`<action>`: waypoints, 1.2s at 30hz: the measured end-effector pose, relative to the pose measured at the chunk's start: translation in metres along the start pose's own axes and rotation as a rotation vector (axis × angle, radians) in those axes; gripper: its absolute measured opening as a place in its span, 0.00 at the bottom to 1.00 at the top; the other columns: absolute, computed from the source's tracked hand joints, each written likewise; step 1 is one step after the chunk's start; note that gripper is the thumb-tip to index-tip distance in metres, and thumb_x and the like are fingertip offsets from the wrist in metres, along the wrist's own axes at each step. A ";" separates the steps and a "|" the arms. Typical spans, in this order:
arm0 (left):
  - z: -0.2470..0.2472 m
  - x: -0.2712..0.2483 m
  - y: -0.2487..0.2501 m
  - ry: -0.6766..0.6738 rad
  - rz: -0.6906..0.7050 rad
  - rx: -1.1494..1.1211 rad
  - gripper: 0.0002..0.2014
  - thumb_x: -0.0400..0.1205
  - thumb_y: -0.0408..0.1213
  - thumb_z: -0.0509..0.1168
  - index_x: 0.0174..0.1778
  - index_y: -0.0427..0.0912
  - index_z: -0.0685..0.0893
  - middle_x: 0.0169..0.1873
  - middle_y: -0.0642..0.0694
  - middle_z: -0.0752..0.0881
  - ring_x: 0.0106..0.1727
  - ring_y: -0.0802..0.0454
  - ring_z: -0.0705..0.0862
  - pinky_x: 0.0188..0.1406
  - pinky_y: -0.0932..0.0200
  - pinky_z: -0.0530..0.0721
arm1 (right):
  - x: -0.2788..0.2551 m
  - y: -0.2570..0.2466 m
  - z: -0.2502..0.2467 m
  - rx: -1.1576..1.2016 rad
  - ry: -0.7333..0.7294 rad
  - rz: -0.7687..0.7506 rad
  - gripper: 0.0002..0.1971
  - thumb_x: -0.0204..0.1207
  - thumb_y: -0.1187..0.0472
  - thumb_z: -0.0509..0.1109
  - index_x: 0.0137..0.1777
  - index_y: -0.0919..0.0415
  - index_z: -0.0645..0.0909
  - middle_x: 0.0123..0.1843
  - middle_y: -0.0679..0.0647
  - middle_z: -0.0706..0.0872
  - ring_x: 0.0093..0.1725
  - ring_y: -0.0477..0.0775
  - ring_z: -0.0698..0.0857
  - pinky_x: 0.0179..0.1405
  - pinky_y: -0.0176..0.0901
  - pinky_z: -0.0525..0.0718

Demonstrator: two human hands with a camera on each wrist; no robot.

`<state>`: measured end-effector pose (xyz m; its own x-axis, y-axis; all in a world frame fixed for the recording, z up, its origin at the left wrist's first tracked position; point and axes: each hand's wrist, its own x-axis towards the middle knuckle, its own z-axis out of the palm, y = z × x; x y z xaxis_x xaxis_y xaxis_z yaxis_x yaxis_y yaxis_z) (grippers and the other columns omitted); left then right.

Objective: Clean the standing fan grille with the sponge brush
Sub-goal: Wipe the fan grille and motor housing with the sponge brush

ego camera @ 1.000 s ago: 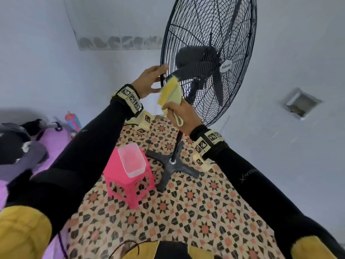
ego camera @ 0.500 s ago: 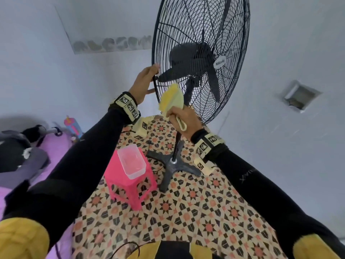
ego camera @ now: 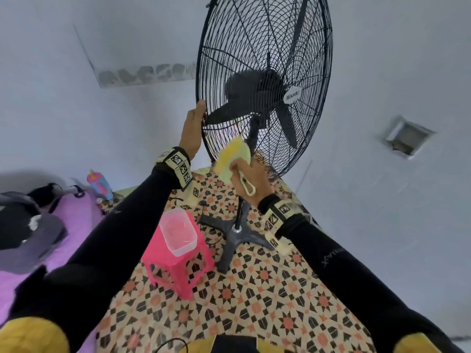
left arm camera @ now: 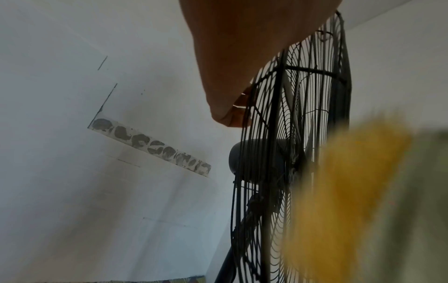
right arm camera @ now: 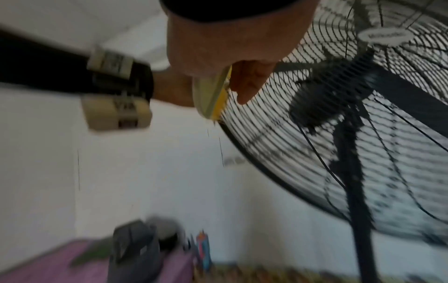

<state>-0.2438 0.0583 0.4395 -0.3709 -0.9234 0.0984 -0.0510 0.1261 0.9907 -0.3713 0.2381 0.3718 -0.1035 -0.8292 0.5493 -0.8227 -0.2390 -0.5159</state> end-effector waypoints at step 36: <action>0.048 -0.032 0.030 0.270 -0.146 -0.199 0.42 0.85 0.75 0.46 0.77 0.45 0.83 0.62 0.49 0.91 0.59 0.50 0.89 0.62 0.48 0.86 | 0.068 -0.012 -0.063 0.570 0.224 0.191 0.08 0.80 0.73 0.65 0.48 0.62 0.70 0.36 0.48 0.74 0.29 0.37 0.73 0.29 0.26 0.70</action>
<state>-0.2781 0.1088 0.4611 -0.1138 -0.9922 -0.0501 0.1058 -0.0623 0.9924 -0.4039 0.2164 0.4566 -0.3842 -0.7728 0.5051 -0.3581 -0.3795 -0.8531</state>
